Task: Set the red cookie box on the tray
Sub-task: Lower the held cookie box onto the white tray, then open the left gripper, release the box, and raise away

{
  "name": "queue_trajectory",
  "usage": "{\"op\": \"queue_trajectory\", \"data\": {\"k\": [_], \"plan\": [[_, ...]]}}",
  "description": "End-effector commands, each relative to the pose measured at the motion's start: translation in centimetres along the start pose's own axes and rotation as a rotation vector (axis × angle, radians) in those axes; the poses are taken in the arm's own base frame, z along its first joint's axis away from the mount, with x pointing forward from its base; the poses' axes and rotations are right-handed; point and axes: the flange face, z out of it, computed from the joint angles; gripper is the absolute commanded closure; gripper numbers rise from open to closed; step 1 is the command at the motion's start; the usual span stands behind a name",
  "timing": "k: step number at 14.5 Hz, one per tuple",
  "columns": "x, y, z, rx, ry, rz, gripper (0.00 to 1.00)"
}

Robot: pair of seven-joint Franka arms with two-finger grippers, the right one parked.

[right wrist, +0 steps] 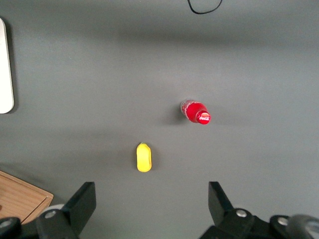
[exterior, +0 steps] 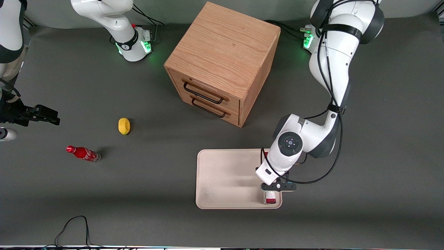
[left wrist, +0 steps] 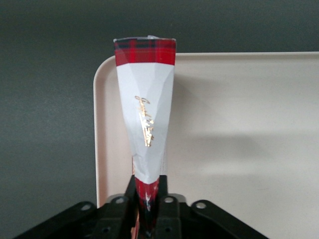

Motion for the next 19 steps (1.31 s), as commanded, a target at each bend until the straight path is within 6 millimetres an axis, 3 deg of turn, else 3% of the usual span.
{"op": "queue_trajectory", "data": {"k": [1,3,5,8,11,14,16,19], "plan": [[-0.4,-0.2,-0.4,0.02,0.007,-0.001,0.01],[-0.2,-0.5,-2.0,0.03,-0.007,-0.028,0.01],[-0.1,-0.5,-6.2,0.042,-0.033,-0.037,0.01],[-0.9,-0.9,-16.5,0.069,-0.071,-0.053,0.01],[-3.5,-3.0,-27.6,0.116,-0.125,-0.063,0.01],[-5.0,-7.3,-34.7,0.129,-0.153,-0.105,0.01],[-5.1,-10.6,-37.3,0.117,-0.165,-0.099,0.01],[-4.9,-18.1,-40.5,0.075,-0.188,-0.056,0.0]]}}
